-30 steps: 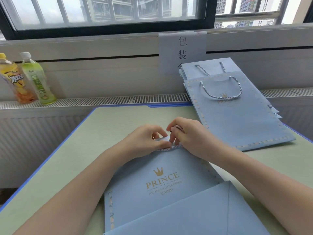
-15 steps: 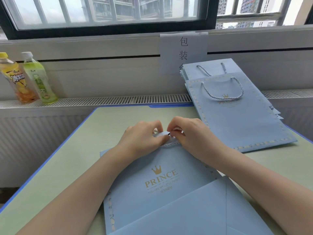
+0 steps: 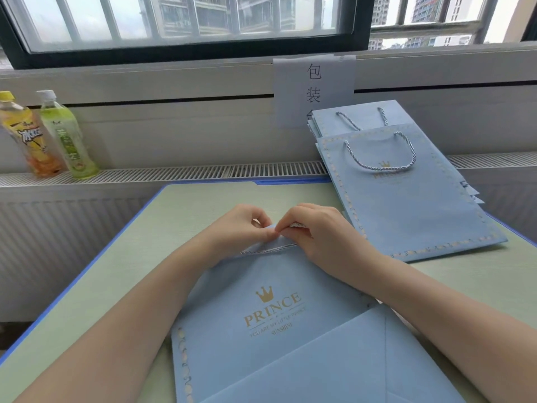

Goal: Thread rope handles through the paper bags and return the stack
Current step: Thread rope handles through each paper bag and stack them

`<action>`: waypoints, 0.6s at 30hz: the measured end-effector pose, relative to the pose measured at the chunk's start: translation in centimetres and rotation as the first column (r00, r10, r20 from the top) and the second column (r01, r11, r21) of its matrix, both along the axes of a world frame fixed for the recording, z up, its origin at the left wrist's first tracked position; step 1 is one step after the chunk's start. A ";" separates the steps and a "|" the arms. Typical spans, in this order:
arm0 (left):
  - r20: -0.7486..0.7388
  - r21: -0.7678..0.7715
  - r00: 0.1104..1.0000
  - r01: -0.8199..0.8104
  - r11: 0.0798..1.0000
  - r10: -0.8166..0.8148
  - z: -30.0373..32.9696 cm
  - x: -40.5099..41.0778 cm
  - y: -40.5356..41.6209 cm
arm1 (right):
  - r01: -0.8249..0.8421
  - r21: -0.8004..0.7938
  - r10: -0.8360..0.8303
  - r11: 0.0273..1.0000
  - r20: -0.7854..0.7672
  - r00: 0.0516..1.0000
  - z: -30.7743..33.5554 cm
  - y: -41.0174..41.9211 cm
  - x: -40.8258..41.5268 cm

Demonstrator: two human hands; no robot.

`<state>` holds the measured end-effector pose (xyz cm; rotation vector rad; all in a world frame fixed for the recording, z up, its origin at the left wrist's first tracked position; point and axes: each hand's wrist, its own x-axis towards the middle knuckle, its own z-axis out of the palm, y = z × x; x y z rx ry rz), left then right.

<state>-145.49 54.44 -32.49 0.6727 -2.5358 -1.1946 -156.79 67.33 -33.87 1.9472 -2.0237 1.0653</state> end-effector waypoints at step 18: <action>-0.004 0.240 0.997 0.072 0.968 -0.073 0.4 0.8 -0.5 | 0.035 0.071 -0.042 0.997 0.104 0.994 0.2 0.1 0.3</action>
